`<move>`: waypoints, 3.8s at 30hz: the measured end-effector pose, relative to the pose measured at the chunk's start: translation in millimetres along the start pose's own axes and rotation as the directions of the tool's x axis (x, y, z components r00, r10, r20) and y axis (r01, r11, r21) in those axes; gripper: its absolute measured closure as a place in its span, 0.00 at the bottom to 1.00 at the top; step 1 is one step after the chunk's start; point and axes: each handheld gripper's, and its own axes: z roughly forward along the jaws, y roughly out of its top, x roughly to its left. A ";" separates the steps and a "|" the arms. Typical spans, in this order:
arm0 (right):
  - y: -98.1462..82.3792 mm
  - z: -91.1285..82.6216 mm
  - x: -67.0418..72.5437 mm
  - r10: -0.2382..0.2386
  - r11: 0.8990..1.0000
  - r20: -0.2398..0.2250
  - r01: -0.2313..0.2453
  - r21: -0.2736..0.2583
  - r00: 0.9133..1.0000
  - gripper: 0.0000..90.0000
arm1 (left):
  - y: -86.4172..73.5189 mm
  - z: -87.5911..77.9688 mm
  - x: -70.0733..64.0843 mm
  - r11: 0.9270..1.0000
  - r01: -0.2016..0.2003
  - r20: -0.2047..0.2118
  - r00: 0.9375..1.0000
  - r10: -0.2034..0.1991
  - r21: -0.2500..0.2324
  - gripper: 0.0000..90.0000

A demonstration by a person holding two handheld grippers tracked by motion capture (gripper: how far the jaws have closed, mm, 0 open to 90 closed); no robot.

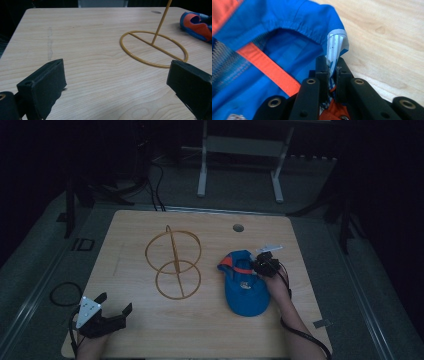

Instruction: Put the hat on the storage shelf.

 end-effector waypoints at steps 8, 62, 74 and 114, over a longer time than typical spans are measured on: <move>14.0 -32.8 6.3 -0.011 0.995 -0.005 0.011 -0.102 1.000 0.94 | 0.3 0.1 -1.2 1.000 -0.005 -0.004 1.000 0.005 0.005 0.03; 51.9 -199.7 36.1 -0.053 0.903 -0.024 0.037 -0.428 0.998 0.94 | 212.8 -19.2 -96.1 0.968 -0.162 0.269 0.940 0.211 -0.194 0.05; 50.6 -215.9 45.9 -0.086 0.886 -0.042 0.057 -0.460 0.995 0.94 | 242.0 33.6 -143.2 0.953 -0.263 0.381 0.874 0.302 -0.152 0.07; 40.5 -236.9 91.5 -0.238 0.848 -0.113 0.150 -0.508 0.965 0.94 | 243.9 122.4 -231.7 0.918 -0.396 0.529 0.773 0.349 -0.027 0.28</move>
